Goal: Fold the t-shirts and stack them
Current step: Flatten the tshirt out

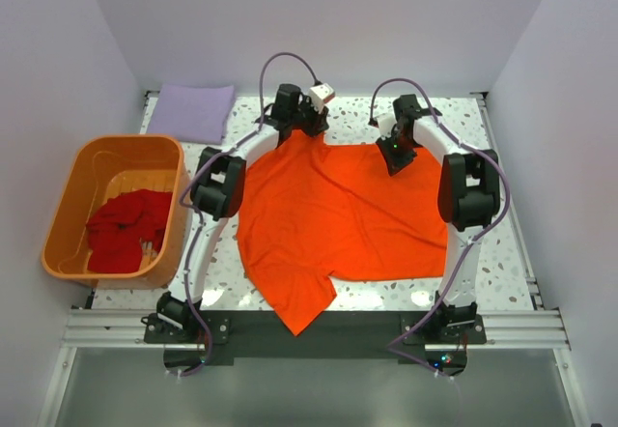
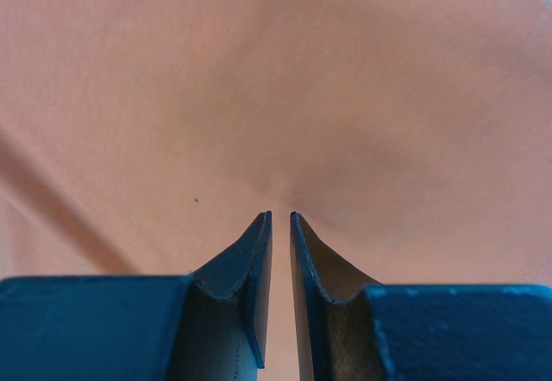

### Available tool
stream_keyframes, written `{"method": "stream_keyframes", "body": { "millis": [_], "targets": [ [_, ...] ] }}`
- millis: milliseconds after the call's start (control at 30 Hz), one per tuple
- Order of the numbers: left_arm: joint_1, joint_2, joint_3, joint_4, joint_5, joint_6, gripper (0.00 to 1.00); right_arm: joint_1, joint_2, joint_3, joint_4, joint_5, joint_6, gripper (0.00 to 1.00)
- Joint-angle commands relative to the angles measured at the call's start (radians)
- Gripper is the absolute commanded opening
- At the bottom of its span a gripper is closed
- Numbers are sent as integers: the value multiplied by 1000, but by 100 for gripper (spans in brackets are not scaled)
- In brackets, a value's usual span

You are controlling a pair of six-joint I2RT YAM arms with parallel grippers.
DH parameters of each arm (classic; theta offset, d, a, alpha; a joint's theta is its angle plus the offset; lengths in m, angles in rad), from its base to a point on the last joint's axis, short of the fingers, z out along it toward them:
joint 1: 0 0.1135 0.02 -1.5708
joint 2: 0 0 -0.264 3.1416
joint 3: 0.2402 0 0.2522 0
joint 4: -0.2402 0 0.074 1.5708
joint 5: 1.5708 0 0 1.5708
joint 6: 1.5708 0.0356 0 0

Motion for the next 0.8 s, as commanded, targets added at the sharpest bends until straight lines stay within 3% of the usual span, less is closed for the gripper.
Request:
{"method": "stream_keyframes", "body": {
  "millis": [0,67,233,433,767],
  "targets": [
    [7,-73,-16,159,71,-14,38,-5,-43,23,1,-6,19,19],
    [18,-104,-24,169,63,-41,49,-5,-47,24,2,-1,17,19],
    [82,-213,-82,121,22,-138,57,-33,-75,24,31,45,3,19],
    [160,-325,-156,-161,-27,-126,55,-70,-32,75,99,118,-23,20],
    [190,-451,-432,-327,26,-74,47,-100,83,63,168,308,-87,19]
  ]
}}
